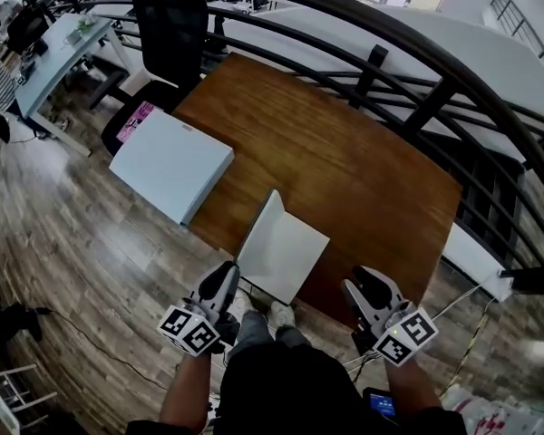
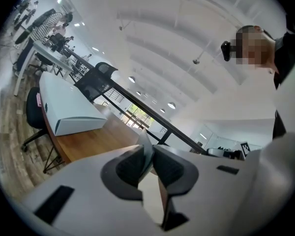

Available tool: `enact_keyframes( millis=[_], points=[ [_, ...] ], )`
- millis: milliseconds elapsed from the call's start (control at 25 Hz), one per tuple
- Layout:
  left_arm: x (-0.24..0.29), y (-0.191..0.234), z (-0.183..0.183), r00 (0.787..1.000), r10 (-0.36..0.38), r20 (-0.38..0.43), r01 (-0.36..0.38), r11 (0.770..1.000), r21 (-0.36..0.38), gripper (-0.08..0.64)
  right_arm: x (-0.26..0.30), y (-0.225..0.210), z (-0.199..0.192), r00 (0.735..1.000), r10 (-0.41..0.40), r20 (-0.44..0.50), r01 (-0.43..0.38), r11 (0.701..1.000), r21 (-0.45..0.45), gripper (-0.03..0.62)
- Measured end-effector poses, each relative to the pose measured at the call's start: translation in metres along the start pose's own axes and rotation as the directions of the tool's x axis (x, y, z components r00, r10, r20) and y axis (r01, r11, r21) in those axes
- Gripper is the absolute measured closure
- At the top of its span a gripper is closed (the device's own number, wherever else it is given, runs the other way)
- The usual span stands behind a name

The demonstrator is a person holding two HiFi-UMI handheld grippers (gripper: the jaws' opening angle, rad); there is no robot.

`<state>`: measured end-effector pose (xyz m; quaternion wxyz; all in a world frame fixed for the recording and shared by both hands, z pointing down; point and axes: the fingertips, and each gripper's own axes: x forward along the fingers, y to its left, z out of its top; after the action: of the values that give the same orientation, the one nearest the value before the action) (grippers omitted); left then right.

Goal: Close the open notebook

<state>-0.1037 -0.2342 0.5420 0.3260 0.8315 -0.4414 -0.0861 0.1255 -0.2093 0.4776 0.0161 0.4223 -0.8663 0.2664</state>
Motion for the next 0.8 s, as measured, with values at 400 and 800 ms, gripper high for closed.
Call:
enact_keyframes(
  millis=[400, 800],
  points=[
    [0.007, -0.055, -0.039, 0.986, -0.087, -0.144, 0.094, 0.995, 0.045, 0.365, -0.015, -0.002, 0.001, 1.0, 0.009, 0.024, -0.009, 1.0, -0.015, 0.474],
    [0.003, -0.08, -0.01, 0.986, -0.114, -0.119, 0.128, 0.985, 0.112, 0.341, -0.03, -0.015, 0.036, 0.992, -0.018, 0.128, 0.024, 0.999, -0.047, 0.486]
  ],
)
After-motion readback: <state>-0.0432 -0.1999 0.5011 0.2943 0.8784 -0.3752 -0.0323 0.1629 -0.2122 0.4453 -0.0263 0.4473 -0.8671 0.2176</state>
